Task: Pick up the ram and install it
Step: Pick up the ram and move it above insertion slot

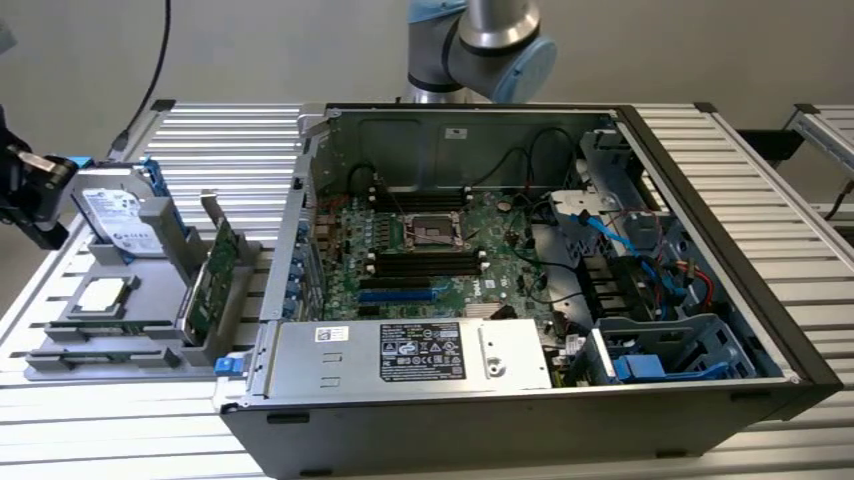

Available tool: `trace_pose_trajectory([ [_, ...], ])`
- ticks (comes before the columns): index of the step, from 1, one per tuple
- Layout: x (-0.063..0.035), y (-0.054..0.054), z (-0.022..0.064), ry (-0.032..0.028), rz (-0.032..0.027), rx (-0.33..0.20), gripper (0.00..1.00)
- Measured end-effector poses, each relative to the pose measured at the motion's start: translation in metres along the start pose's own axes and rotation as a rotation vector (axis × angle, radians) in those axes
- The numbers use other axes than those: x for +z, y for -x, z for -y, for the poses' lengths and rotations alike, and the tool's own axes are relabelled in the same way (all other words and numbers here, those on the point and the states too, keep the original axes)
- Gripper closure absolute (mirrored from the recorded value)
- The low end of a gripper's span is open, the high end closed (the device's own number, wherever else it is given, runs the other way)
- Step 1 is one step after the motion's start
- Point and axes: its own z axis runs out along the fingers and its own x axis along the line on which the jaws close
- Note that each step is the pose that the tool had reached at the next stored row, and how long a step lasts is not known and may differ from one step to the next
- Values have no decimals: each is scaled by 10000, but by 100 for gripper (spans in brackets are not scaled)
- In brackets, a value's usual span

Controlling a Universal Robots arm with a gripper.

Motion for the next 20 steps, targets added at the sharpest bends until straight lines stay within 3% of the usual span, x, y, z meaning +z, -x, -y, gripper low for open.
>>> trace_pose_trajectory([
  [5, 48, -84, 103, -7, -101, 6, 89],
  [11, 48, -84, 109, -6, -107, 7, 83],
  [15, 48, -84, 109, -6, -107, 7, 64],
  [20, 62, -86, 111, -10, -134, -370, 64],
])
